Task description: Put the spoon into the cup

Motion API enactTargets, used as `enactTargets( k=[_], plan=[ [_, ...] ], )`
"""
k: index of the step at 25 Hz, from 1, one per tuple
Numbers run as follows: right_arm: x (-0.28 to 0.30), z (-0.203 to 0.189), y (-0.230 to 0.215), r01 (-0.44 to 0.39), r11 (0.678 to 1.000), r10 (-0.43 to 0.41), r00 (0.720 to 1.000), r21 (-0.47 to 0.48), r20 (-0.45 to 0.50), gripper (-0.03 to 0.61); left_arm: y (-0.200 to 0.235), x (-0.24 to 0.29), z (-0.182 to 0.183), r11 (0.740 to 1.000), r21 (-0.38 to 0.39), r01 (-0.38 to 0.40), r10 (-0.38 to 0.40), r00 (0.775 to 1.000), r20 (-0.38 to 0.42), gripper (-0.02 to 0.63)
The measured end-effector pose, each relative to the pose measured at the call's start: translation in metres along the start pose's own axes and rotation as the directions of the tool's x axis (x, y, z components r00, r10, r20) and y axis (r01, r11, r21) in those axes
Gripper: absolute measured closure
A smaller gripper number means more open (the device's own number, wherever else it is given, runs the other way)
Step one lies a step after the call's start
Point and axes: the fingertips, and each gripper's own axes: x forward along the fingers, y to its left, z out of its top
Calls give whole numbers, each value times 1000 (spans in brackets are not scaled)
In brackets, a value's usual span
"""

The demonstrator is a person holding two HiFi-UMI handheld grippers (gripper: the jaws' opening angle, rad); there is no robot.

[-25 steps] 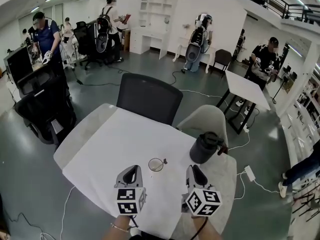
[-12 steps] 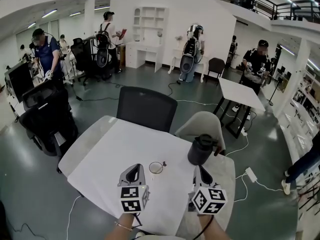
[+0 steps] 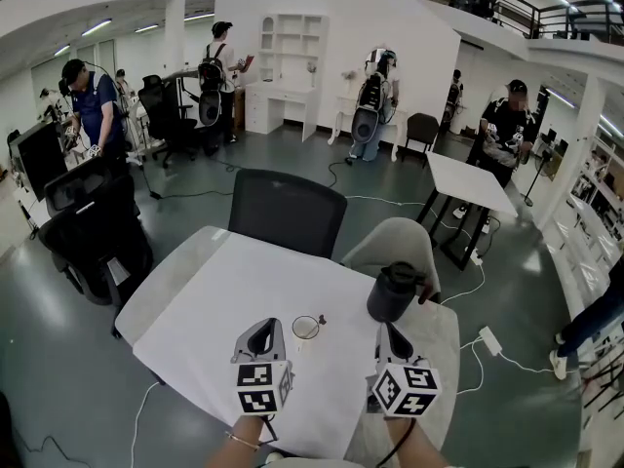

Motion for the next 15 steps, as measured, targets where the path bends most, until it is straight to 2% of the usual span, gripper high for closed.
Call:
enactTargets(
  k=[15],
  plan=[
    [0, -3, 3, 2, 1000, -2, 1000, 11, -11, 548, -3, 2, -4, 1000, 17, 22, -21, 1000, -18, 595]
  ],
)
